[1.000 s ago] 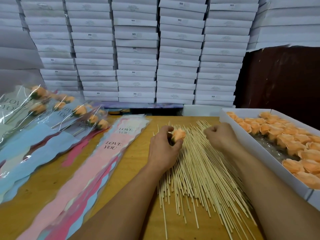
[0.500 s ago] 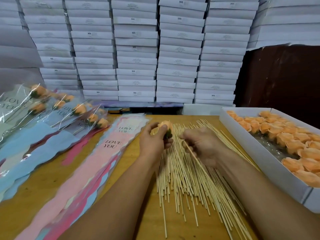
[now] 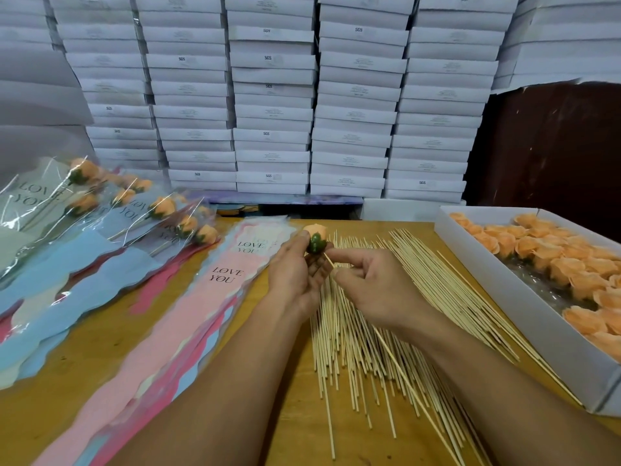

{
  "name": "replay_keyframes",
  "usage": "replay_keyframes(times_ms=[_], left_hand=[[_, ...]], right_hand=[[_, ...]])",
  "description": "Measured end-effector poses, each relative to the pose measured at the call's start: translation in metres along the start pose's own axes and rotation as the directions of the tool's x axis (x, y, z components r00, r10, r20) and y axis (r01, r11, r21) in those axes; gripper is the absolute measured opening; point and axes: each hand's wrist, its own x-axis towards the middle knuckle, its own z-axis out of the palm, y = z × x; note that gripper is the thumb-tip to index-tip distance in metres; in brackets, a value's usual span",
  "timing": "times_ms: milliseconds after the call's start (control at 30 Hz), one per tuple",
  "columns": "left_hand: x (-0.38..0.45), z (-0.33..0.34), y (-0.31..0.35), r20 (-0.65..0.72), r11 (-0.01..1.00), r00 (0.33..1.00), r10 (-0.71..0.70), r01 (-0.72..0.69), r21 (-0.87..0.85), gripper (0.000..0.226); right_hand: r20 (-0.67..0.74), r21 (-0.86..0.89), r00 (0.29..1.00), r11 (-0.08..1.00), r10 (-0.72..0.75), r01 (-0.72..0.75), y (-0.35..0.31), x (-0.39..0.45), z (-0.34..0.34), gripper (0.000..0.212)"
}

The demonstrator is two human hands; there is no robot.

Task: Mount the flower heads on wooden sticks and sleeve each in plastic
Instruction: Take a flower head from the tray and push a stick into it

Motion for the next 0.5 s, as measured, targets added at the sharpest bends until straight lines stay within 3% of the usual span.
replay_keyframes(times_ms=[167, 500], left_hand=[[-0.0004, 0.0025, -0.0011, 0.010, 1.000, 1.000, 0.007, -0.007, -0.010, 0.033], [-0.0029, 0.0054, -0.0030, 0.028, 1.000, 1.000, 0.010, -0.010, 0.001, 0.038]], right_hand=[[0.061, -0.063, 0.998, 0.998, 0.002, 0.001, 0.0014, 0.0004, 0.0022, 0.041], [0.010, -0.013, 0.999, 0.999, -0.042, 0.042, 0.0036, 0.0019, 0.0031, 0.032]])
